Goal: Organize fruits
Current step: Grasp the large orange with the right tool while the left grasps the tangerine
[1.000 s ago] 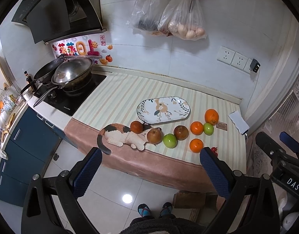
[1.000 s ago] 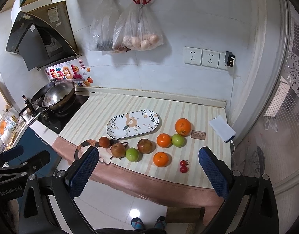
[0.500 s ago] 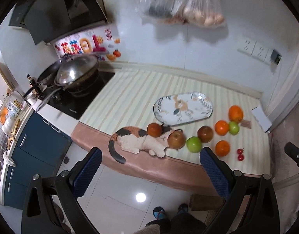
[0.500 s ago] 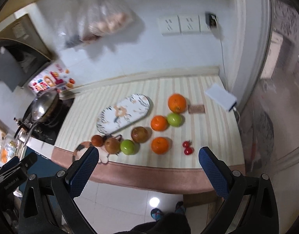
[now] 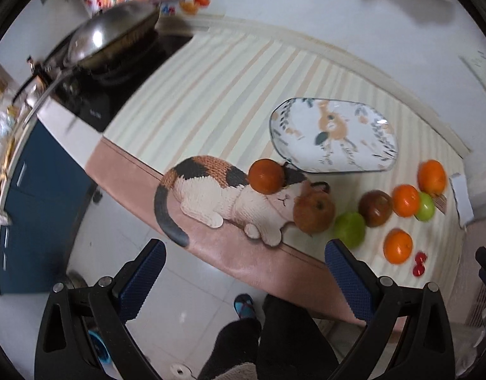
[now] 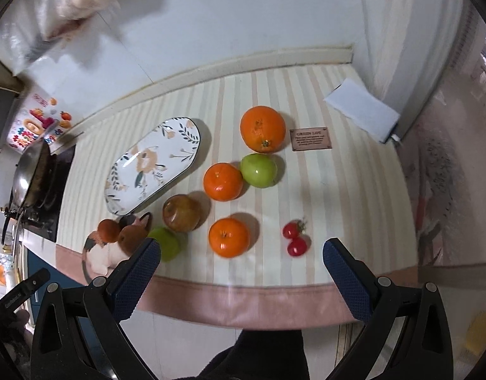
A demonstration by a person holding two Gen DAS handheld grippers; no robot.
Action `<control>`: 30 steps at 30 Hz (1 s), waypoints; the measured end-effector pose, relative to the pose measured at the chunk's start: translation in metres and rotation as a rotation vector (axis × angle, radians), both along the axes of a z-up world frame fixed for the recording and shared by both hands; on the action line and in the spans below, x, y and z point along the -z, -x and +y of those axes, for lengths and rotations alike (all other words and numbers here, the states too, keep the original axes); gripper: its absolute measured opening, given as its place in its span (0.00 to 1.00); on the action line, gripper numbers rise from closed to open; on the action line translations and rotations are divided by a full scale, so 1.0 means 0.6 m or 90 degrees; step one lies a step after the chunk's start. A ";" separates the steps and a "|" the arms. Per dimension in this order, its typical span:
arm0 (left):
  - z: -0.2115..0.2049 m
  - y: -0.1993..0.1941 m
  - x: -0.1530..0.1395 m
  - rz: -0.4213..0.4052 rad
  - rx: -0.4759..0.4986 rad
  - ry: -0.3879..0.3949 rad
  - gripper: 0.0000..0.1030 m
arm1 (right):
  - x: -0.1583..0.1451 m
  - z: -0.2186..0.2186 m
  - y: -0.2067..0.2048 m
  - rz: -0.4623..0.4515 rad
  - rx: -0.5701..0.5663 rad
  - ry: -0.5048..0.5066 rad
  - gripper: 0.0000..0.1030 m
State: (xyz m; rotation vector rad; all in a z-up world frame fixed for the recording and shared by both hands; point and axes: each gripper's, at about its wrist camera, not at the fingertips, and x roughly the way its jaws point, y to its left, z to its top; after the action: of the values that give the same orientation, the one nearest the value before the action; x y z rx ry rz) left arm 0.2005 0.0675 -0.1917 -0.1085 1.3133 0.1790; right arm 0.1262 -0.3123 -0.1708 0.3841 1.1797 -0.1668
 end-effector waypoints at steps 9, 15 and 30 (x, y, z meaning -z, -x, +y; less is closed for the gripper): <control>0.007 -0.121 0.126 0.102 -0.065 -0.024 1.00 | 0.103 -0.046 -0.168 0.052 0.026 -0.024 1.00; 0.019 -0.163 0.180 0.139 -0.106 -0.016 1.00 | 0.170 -0.103 -0.256 0.086 0.080 -0.013 1.00; 0.030 -0.228 0.259 0.179 -0.104 0.015 0.83 | 0.309 -0.140 -0.379 0.182 0.077 -0.082 0.81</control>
State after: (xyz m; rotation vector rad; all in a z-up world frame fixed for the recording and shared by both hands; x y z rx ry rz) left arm 0.3372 0.0854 -0.3470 -0.2174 1.5883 0.3277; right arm 0.3538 -0.3961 -0.3562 0.5579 1.4538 -0.2574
